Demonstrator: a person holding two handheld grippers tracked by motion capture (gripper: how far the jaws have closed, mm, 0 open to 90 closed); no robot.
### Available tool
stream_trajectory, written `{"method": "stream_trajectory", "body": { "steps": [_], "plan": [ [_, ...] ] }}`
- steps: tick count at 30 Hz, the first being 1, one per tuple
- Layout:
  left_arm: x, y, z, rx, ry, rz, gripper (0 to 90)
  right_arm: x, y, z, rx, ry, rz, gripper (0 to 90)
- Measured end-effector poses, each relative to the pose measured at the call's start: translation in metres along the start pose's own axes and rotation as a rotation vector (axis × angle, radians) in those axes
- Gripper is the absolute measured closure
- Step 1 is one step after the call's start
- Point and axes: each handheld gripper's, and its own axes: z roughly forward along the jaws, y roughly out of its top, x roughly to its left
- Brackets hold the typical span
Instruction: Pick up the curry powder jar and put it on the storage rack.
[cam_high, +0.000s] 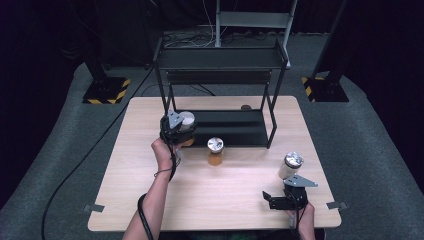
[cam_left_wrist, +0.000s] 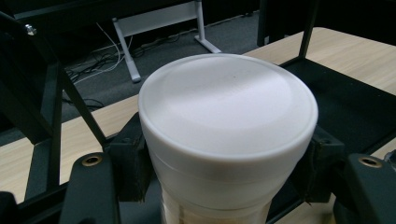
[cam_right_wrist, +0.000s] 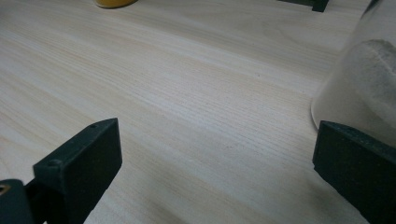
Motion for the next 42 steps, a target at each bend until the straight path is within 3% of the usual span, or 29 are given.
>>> {"method": "stream_trajectory", "body": {
  "steps": [25, 42],
  "plan": [
    [0.002, -0.003, 0.019, 0.008, -0.004, -0.061, 33.9, 0.000, 0.000, 0.000, -0.001, 0.002, -0.003, 0.4],
    [0.000, -0.004, 0.029, 0.029, -0.007, -0.063, 33.9, 0.000, 0.000, 0.000, 0.001, 0.002, -0.003, 0.5]
  ]
}}
